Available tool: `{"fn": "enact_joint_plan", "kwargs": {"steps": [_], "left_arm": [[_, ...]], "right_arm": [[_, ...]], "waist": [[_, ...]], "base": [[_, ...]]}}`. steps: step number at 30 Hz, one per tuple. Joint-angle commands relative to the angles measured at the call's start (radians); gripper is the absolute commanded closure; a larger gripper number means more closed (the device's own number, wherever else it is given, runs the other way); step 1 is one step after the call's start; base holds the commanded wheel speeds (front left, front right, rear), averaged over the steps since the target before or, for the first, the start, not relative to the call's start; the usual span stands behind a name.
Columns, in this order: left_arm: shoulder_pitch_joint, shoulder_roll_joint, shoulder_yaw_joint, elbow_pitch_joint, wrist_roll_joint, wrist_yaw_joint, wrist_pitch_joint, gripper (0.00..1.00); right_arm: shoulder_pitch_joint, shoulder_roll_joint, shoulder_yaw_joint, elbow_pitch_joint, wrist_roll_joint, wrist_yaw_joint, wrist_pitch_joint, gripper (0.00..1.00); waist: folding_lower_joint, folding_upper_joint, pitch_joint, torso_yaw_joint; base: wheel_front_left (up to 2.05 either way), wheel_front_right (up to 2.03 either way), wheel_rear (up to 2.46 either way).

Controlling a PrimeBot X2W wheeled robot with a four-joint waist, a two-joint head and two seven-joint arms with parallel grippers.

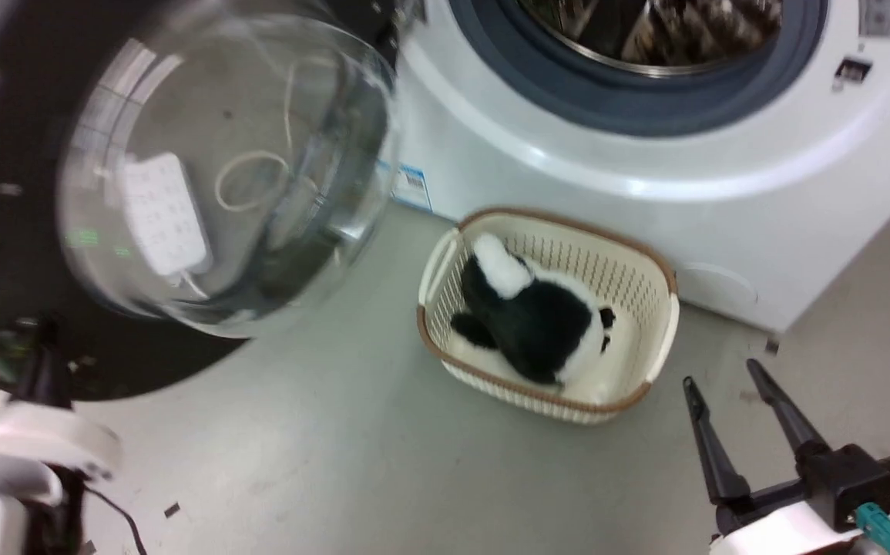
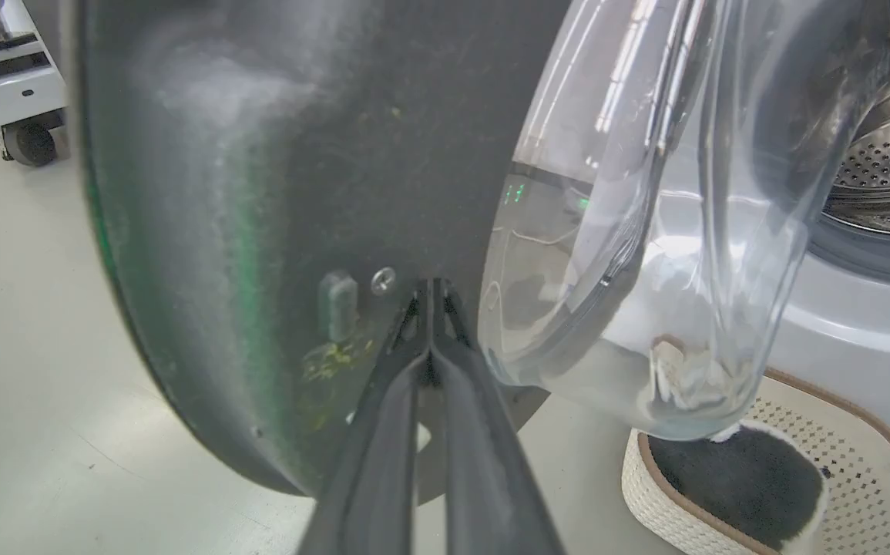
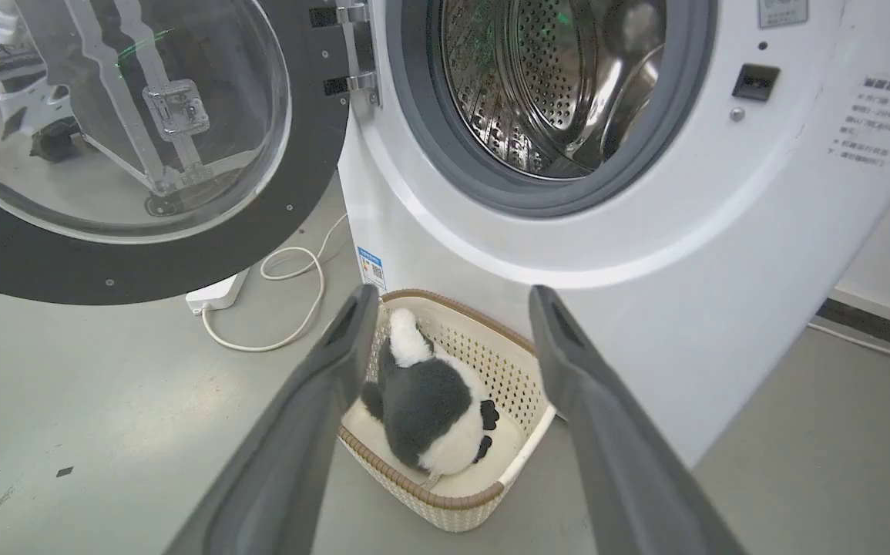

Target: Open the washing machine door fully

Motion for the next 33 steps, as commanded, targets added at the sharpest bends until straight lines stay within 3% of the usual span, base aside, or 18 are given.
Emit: {"fn": "enact_joint_plan", "kwargs": {"steps": [1, 11, 19, 25, 33], "left_arm": [[-0.056, 0.016, 0.026, 0.053, -0.035, -0.017, 0.006, 1.00], [-0.262, 0.133, 0.093, 0.370, -0.063, -0.060, -0.050, 1.00], [-0.311, 0.137, 0.078, 0.499, -0.034, -0.091, -0.120, 1.00], [-0.234, 0.075, 0.143, 0.337, 0.032, -0.080, -0.135, 1.00], [-0.020, -0.116, 0.159, -0.065, 0.180, -0.091, -0.135, 1.00]], "right_arm": [[-0.011, 0.000, -0.011, -0.016, -0.008, 0.001, 0.007, 0.00], [-0.029, -0.012, -0.019, -0.055, -0.020, 0.001, 0.031, 0.00], [-0.031, -0.013, -0.031, -0.045, -0.015, 0.001, 0.021, 0.00], [-0.025, -0.006, -0.049, -0.028, -0.006, 0.001, -0.019, 0.00], [-0.002, 0.001, -0.077, -0.013, -0.002, 0.001, -0.049, 0.00]], "waist": [[-0.0002, 0.0000, 0.054, -0.018], [-0.0002, 0.0000, 0.117, -0.046], [-0.0002, 0.0000, 0.085, -0.056], [-0.0002, 0.0000, 0.010, -0.075], [-0.0002, 0.0000, -0.129, -0.146]], "base": [[0.00, 0.00, 0.00], [0.00, 0.00, 0.00], [0.00, 0.00, 0.00], [0.00, 0.00, 0.00], [0.00, 0.00, 0.00]]}}
